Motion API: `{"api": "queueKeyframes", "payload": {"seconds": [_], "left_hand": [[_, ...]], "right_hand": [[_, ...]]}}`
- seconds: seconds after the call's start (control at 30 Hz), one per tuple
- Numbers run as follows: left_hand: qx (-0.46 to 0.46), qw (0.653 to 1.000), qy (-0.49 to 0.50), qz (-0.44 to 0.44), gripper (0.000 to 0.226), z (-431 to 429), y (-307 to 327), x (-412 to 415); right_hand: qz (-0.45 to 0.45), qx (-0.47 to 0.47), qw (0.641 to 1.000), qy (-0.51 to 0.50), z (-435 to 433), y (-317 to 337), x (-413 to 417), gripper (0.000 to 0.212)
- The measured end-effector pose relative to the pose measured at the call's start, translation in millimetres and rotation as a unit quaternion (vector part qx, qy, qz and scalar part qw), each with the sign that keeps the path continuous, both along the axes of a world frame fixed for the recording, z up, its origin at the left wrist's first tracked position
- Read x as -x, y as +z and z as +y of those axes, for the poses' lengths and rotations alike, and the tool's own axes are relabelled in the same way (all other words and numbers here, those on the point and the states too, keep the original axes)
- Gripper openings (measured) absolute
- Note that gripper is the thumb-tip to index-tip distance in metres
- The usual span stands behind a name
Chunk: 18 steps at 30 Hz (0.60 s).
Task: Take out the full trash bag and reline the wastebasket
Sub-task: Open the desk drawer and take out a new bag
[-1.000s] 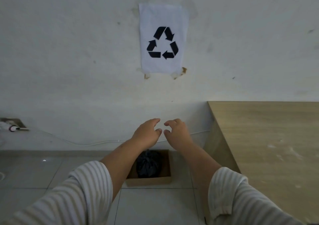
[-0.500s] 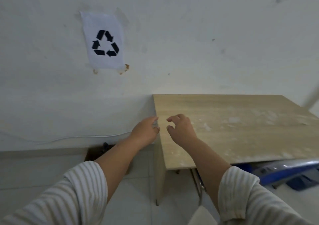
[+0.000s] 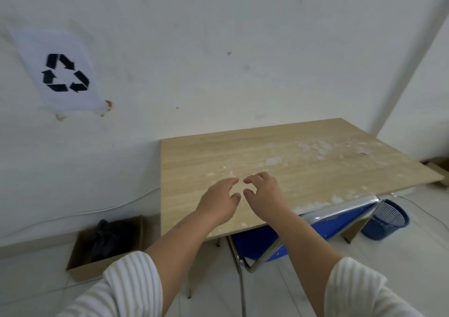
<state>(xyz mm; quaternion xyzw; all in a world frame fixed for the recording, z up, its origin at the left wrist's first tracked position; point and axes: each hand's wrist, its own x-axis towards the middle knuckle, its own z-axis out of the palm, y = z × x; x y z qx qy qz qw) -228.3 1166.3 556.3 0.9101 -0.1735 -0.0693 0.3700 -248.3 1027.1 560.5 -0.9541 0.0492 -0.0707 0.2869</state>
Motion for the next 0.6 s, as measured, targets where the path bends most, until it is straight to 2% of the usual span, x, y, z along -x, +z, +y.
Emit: {"api": "queueKeyframes", "payload": {"seconds": [0.2, 0.4, 0.6], "left_hand": [[0.000, 1.000, -0.013, 0.022, 0.043, -88.7, -3.2, -35.5], [-0.013, 0.998, -0.065, 0.007, 0.043, -201.0, 9.9, -55.3], [0.022, 0.999, -0.041, 0.022, 0.042, -319.2, 6.5, -50.3]], "right_hand": [[0.013, 0.016, 1.000, -0.021, -94.4, 0.8, -27.7, 0.036], [0.000, 0.013, 0.998, -0.067, -198.0, 2.8, -34.3, 0.034], [-0.007, 0.021, 0.998, -0.062, -312.7, 1.1, -32.0, 0.034]]}}
